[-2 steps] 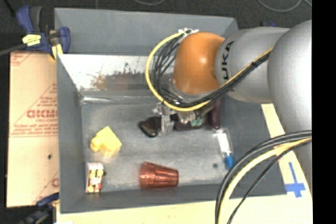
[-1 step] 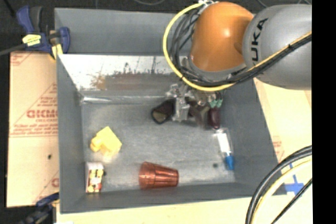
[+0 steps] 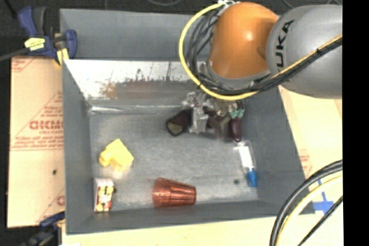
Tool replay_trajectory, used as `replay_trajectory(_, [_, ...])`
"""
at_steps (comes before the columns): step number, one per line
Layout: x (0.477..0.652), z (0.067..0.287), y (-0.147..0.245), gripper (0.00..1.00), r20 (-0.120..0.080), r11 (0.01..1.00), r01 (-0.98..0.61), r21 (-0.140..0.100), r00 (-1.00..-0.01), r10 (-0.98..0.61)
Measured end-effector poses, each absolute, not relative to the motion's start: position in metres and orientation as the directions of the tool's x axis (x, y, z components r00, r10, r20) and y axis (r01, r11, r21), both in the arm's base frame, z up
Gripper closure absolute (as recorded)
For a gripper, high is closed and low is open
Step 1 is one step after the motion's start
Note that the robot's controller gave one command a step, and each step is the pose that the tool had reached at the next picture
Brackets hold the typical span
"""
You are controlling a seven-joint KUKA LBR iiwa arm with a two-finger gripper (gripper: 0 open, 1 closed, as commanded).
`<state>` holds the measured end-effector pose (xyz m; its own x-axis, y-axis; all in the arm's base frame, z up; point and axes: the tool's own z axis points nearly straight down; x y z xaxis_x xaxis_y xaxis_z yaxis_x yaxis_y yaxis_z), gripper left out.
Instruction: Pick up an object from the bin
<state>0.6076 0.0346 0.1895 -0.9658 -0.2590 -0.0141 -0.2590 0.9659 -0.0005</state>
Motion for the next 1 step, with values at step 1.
replay_trajectory(1, [0.6036,0.3528,0.0217,1.0,-0.025,0.967,-0.254,-0.004,-0.967,-0.254])
